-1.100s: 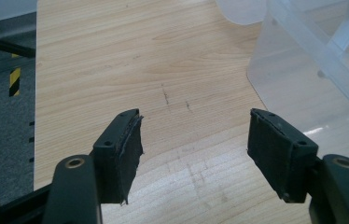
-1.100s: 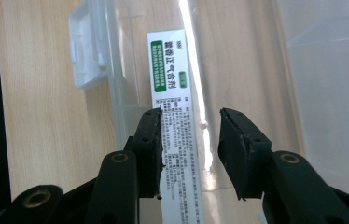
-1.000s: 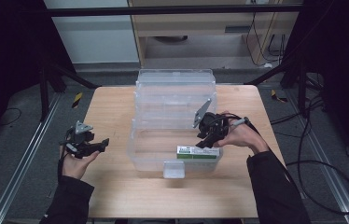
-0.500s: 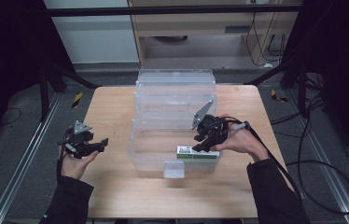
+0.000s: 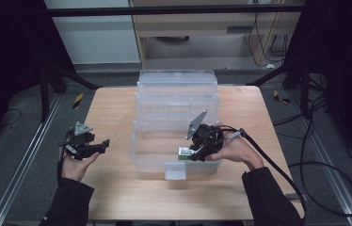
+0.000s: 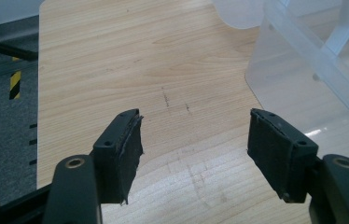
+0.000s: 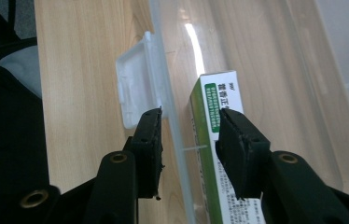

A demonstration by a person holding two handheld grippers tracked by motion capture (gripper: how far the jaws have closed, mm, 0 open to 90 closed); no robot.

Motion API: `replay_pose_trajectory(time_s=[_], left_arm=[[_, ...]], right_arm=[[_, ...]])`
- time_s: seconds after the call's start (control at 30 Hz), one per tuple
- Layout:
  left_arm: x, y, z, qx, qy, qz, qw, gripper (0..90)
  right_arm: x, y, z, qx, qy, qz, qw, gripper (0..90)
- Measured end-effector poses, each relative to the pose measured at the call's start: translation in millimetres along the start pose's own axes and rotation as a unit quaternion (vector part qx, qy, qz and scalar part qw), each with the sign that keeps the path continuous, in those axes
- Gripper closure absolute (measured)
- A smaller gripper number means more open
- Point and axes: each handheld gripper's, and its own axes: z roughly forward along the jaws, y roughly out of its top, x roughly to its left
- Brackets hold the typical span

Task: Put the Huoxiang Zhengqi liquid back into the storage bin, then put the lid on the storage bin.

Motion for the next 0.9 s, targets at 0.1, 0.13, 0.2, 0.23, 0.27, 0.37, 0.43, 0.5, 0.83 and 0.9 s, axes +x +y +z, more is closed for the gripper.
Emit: replay_pose_trajectory(time_s=[0.1, 0.13, 0.2, 0.23, 0.27, 0.37, 0.43, 0.5, 0.83, 0.9], left_arm=[[0.4, 0.2, -0.4, -0.001, -0.001, -0.001, 1.0, 34.2], [0.3, 0.2, -0.6, -0.001, 0.0, 0.0, 1.0, 34.2], [0.2, 0.6, -0.8, -0.001, 0.0, 0.0, 1.0, 34.1], [-0.1, 1.0, -1.2, -0.004, 0.0, -0.002, 1.0, 34.1], [0.0, 1.3, -1.8, -0.004, 0.0, -0.001, 1.0, 34.0], [0.2, 1.5, -2.4, -0.005, 0.0, -0.001, 1.0, 33.9], [0.6, 1.3, -2.5, -0.005, 0.001, -0.002, 1.0, 33.9], [0.5, 1.3, -2.7, -0.007, 0.002, -0.003, 1.0, 33.9], [-1.5, 1.8, -0.5, -0.003, -0.003, 0.003, 1.0, 33.9], [-0.8, 1.4, -0.4, -0.002, -0.001, 0.002, 1.0, 33.9]], right_arm=[[2.1, 0.1, 4.2, 0.003, 0.003, -0.003, 1.0, 59.1], [3.1, 0.4, 5.5, 0.005, 0.002, 0.0, 1.0, 59.1], [3.8, 0.5, 8.1, 0.003, 0.005, -0.003, 1.0, 59.2], [4.3, 0.6, 9.4, 0.002, 0.006, -0.003, 1.0, 59.2], [4.8, 0.3, 11.4, 0.003, 0.008, -0.005, 1.0, 59.3], [5.9, -1.0, 16.2, 0.009, 0.012, -0.001, 0.9999, 59.4], [5.9, -2.2, 19.6, 0.011, 0.015, -0.001, 0.9998, 59.3], [6.1, -3.5, 22.3, 0.008, 0.018, 0.001, 0.9998, 58.9], [6.1, -9.1, 33.0, 0.003, 0.029, 0.007, 0.9995, 56.4], [6.0, -9.2, 34.7, 0.004, 0.028, 0.008, 0.9996, 56.0]])
